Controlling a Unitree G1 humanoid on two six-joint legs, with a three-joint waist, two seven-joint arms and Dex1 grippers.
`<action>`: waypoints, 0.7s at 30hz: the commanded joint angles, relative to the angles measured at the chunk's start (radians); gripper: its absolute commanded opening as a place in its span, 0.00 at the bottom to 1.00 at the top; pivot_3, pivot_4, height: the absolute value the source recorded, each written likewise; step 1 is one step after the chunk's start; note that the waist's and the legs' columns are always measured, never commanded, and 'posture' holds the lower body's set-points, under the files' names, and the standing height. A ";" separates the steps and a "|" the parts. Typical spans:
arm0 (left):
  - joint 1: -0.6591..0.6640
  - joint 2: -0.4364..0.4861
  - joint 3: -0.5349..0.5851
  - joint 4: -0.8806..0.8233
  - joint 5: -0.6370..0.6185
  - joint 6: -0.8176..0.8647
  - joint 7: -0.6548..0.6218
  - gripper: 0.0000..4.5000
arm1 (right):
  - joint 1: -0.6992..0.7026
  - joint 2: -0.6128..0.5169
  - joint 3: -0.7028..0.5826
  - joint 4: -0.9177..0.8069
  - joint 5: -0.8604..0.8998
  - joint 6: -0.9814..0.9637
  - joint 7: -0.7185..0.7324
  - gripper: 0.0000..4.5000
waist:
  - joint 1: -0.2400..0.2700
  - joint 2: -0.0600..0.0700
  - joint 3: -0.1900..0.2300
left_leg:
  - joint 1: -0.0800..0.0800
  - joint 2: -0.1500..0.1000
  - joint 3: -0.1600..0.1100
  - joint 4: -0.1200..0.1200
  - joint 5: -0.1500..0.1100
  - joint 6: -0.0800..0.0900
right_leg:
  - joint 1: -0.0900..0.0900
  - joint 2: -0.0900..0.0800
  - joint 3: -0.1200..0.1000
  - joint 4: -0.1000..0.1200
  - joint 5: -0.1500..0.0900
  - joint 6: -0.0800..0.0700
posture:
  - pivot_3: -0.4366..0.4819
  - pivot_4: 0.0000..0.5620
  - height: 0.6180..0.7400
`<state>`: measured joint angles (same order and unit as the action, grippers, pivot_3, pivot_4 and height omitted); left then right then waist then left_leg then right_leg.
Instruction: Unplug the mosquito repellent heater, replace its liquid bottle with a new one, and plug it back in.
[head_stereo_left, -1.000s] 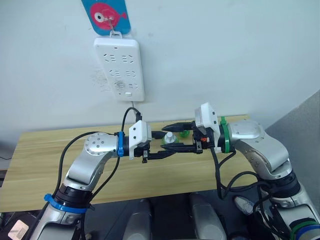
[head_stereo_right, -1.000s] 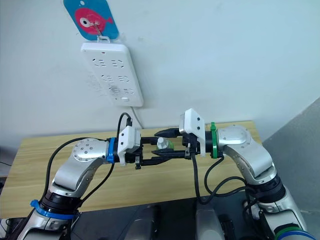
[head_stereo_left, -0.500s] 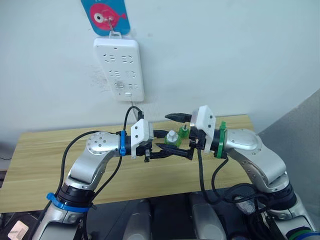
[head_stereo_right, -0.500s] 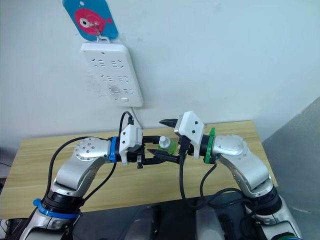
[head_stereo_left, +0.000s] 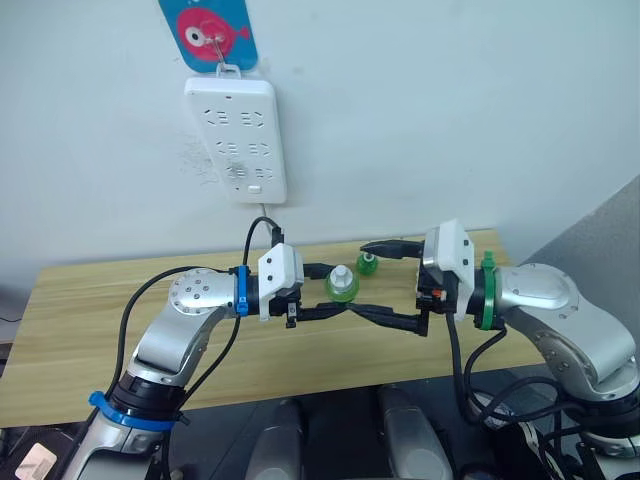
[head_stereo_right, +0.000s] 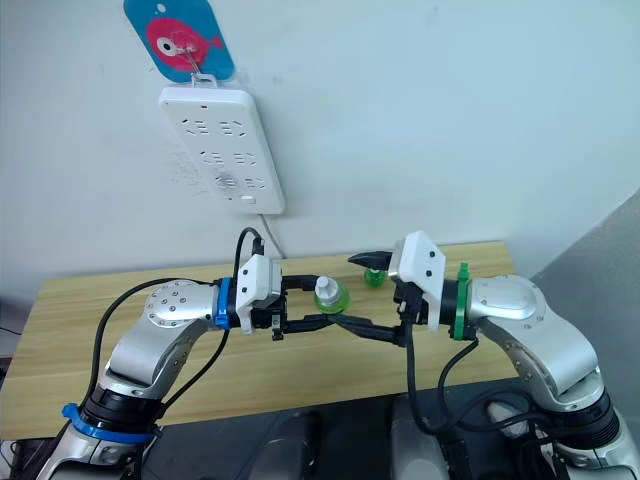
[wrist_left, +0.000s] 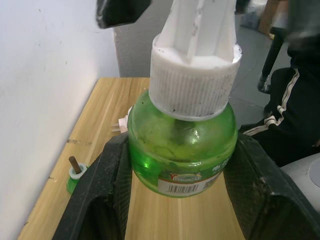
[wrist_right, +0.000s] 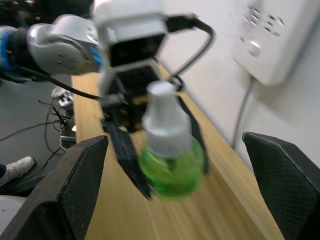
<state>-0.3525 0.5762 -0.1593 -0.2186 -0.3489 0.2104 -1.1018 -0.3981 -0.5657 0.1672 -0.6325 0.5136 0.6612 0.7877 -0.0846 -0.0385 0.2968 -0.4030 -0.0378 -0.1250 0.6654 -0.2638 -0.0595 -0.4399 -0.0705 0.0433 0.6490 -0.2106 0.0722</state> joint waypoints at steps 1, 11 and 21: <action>-0.005 -0.006 0.004 -0.014 -0.002 -0.021 0.003 0.50 | -0.038 0.061 0.051 0.020 -0.082 -0.054 -0.080 1.00 | -0.001 0.000 0.000 | 0.000 0.000 0.000 0.000 0.000 0.000 | 0.000 0.000 0.000 0.000 0.000 0.000 | 0.33 0.43 1.00; 0.009 -0.003 0.006 -0.021 0.001 -0.028 -0.004 0.50 | -0.043 0.012 -0.033 0.077 -0.056 -0.037 -0.035 1.00 | 0.003 0.000 -0.001 | 0.000 0.000 0.000 0.000 0.000 0.000 | 0.000 0.000 0.000 -0.001 0.000 0.000 | 0.33 0.43 1.00; 0.005 0.000 0.006 -0.003 0.007 -0.030 -0.010 0.50 | -0.065 -0.118 -0.078 -0.050 0.139 0.088 0.051 1.00 | -0.003 0.000 -0.002 | 0.001 0.001 0.001 0.000 0.000 0.001 | 0.001 0.001 0.001 0.000 0.000 0.000 | 0.31 0.43 1.00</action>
<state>-0.3457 0.5744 -0.1589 -0.2137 -0.3350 0.2037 -1.1054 -0.4274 -0.6984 0.0968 -0.6448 0.6246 0.7328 0.8635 -0.0879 -0.0380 0.2951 -0.4023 -0.0370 -0.1237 0.6652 -0.2641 -0.0589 -0.4393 -0.0699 0.0440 0.6487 -0.2106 0.0723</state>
